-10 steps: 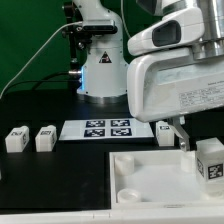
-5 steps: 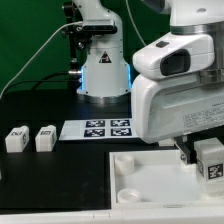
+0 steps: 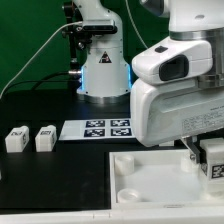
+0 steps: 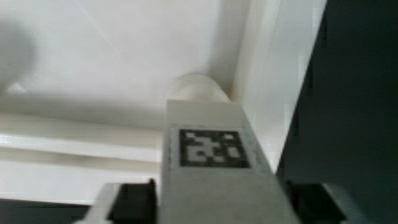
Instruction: Assemble one leg
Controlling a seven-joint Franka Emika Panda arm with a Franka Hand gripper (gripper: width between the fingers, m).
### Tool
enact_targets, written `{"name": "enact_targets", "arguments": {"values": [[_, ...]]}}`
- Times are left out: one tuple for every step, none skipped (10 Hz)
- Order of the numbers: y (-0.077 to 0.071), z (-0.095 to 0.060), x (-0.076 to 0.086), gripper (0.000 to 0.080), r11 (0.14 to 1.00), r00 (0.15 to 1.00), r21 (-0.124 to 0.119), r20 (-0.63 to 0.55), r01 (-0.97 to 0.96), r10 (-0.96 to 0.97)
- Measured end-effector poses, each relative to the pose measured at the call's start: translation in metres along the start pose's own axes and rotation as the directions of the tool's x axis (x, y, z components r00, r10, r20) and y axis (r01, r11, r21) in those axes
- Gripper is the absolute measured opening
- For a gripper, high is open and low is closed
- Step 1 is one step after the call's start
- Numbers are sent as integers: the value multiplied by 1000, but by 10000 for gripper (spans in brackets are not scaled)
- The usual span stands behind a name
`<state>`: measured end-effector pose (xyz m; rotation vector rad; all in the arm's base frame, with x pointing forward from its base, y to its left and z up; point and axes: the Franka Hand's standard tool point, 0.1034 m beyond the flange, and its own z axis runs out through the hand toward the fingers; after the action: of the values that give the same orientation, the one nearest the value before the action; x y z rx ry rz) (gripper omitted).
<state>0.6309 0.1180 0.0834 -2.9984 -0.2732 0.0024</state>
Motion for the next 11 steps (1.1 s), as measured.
{"name": "enact_targets", "arguments": {"values": [[2, 0, 0, 293, 1000, 1000, -2, 0, -2, 2], [3, 0, 0, 293, 1000, 1000, -2, 0, -2, 2], [3, 0, 0, 293, 999, 999, -2, 0, -32, 32], [3, 0, 0, 293, 999, 999, -2, 0, -32, 32], [3, 0, 0, 293, 997, 997, -2, 0, -74, 74], [5, 2, 1, 293, 973, 973, 7, -12, -231, 231], [6, 2, 1, 293, 931, 931, 7, -18, -365, 365], [6, 2, 1, 293, 902, 901, 7, -24, -433, 433], [9, 2, 3, 293, 801, 801, 40, -40, -597, 598], [12, 2, 1, 293, 694, 694, 85, -39, -715, 719], [15, 1, -2, 293, 637, 639, 110, -20, -763, 769]]}}
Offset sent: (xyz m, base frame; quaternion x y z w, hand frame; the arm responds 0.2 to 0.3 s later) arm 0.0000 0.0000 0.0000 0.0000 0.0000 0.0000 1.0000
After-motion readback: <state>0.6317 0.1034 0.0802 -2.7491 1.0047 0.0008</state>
